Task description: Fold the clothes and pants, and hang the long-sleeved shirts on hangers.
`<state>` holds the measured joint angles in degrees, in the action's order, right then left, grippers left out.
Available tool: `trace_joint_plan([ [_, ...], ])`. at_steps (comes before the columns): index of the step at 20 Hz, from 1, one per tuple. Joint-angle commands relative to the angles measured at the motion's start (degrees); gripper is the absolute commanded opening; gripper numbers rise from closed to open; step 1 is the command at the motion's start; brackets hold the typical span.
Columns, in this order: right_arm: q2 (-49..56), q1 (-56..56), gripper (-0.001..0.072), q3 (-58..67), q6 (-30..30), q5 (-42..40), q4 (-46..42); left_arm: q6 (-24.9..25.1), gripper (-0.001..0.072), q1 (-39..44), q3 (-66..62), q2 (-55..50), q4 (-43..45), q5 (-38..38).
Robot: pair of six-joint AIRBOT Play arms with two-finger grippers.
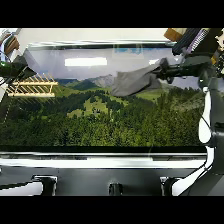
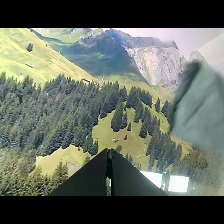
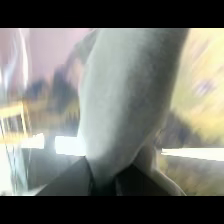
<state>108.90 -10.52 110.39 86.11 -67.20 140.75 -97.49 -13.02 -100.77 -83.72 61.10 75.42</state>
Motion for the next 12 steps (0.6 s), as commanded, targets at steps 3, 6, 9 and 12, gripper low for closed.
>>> trace_joint_plan([
  [3,-0.09,-8.81,0.0043,4.79,-4.28,3.06,-2.14,-0.02,0.0019,-0.07,0.02,-0.02,0.0,0.07],
  [6,-0.31,-13.94,0.0042,4.79,-5.55,5.88,-2.19,-0.04,0.0019,-0.07,0.02,-0.02,0.0,0.07],
  [9,-0.52,-19.02,0.0042,4.79,-7.04,8.48,-2.16,-0.13,0.0019,-0.07,0.02,-0.02,0.0,0.07],
  [12,-1.51,-23.37,0.0042,4.76,-9.14,10.43,-3.52,-0.24,0.0019,-0.13,0.02,0.0,0.0,0.2],
])
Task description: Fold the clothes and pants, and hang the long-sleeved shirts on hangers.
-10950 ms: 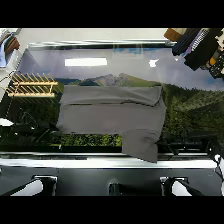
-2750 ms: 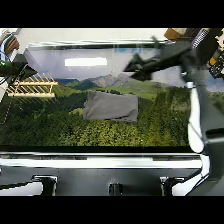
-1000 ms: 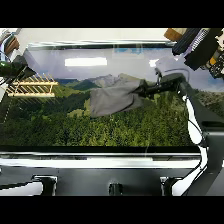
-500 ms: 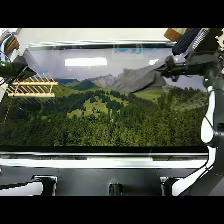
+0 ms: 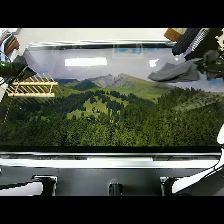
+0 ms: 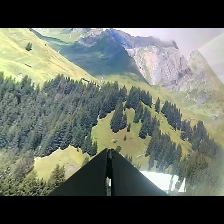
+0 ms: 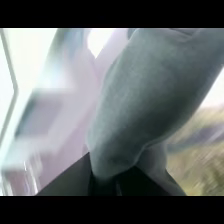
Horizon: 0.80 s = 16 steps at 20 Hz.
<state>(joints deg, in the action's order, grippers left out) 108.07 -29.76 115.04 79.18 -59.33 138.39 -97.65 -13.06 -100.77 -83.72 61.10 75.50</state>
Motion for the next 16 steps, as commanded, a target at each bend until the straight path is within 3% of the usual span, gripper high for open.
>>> trace_joint_plan([
  [1,-1.29,-5.53,0.0042,0.11,-4.61,3.1,-3.67,-0.07,0.0019,-0.15,0.02,0.0,0.0,0.11],
  [6,-5.53,-10.47,0.0041,0.02,-17.9,-2.49,-28.11,-0.07,0.0019,-0.2,0.02,-0.02,0.0,0.11],
  [11,-6.16,-11.1,0.0042,-2.67,-17.53,-14.45,-39.3,-0.11,0.0019,-0.17,0.02,0.0,-0.02,0.15],
  [16,-9.64,-11.13,0.0042,-14.1,-16.41,-17.55,-45.81,-0.5,0.0019,-0.17,0.02,0.0,0.0,0.17],
])
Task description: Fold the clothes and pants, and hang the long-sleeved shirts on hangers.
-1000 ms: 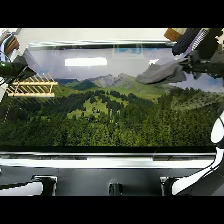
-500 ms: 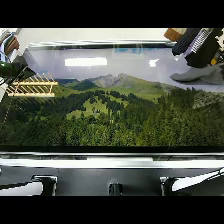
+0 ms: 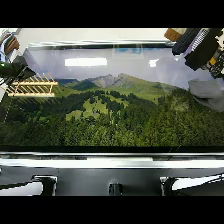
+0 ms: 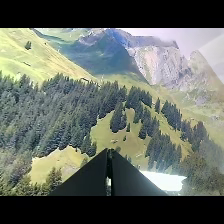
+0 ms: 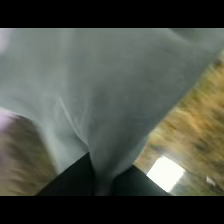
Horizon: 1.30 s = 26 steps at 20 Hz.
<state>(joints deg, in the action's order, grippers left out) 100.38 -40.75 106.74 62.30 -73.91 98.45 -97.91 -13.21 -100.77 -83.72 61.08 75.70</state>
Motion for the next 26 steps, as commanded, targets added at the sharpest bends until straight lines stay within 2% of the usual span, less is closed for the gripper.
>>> trace_joint_plan([
  [1,-3.1,-0.13,0.0042,-8.72,1.01,-3.1,-7.85,-0.24,0.0019,-0.02,0.02,0.0,0.02,-0.02],
  [7,-8.63,-0.17,0.0043,-24.96,6.05,-2.99,-18.1,-0.24,0.0019,-0.02,0.02,-0.02,0.02,0.0],
  [14,-10.86,-0.17,0.0044,-35.6,5.99,-6.95,-26.93,-0.2,0.0019,-0.02,0.02,-0.02,0.02,-0.02],
  [24,-14.23,-0.15,0.0044,-44.83,3.74,-10.51,-33.16,-0.17,0.0019,-0.02,0.02,-0.02,0.02,-0.04],
  [25,-14.27,-0.15,0.006,-45.33,3.76,-10.97,-33.16,-0.17,0.002,-0.02,0.02,-0.02,0.02,-0.04],
  [26,-14.27,-0.15,0.013,-45.62,3.72,-11.47,-33.24,-0.17,0.0019,-0.02,0.02,-0.02,0.02,-0.04],
])
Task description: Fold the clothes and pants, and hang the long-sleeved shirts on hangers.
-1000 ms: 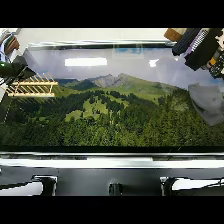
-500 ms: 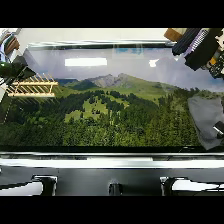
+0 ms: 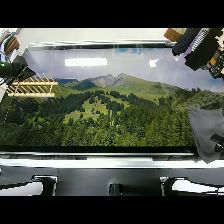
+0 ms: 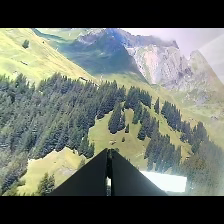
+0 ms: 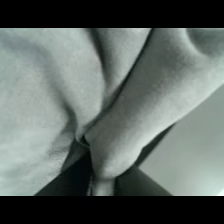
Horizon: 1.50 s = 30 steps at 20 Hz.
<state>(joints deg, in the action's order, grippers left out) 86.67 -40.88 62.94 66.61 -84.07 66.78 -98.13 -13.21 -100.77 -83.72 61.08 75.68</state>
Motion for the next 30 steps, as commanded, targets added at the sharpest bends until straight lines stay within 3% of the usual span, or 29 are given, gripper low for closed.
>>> trace_joint_plan([
  [1,-0.59,-0.04,0.0219,-1.9,-0.63,-1.7,-2.12,0.04,0.0019,-0.02,0.02,-0.02,0.02,-0.04],
  [4,-1.73,-0.02,0.0445,-1.88,-0.96,-3.13,-4.81,0.04,0.002,-0.02,0.02,-0.02,0.02,-0.02],
  [5,-2.97,-0.02,0.0489,-1.88,-0.98,-2.95,-4.98,0.07,0.002,-0.02,0.02,-0.02,0.02,-0.02],
  [8,-9.38,0.02,0.0484,-0.98,-1.09,2.1,-3.76,1.09,0.002,-0.02,0.02,-0.02,0.13,-0.04],
  [10,-14.64,0.02,0.0475,1.81,1.2,8.22,5.27,4.17,0.002,0.46,0.02,-0.02,2.4,0.0],
  [11,-16.83,0.04,0.047,3.63,5.51,12.17,14.4,5.55,0.002,1.18,0.02,-0.02,5.2,0.0],
  [13,-18.47,2.01,0.0344,7.3,14.62,15.21,32.89,8.37,0.0018,3.78,0.02,0.0,13.0,0.48],
  [16,-18.38,14.34,0.0266,8.87,20.24,14.62,43.04,11.17,0.0017,9.31,4.13,0.66,23.3,-0.44],
  [18,-17.86,26.34,0.0042,8.83,20.61,14.73,42.25,11.21,0.0017,11.47,11.21,2.05,23.56,-0.63],
  [23,-14.8,47.47,0.0044,8.83,19.56,13.35,35.89,11.15,0.002,13.53,23.34,5.49,24.2,0.76],
  [30,-14.71,50.9,0.0047,8.83,19.74,10.45,32.61,11.17,0.002,13.77,23.21,5.38,24.92,2.12],
])
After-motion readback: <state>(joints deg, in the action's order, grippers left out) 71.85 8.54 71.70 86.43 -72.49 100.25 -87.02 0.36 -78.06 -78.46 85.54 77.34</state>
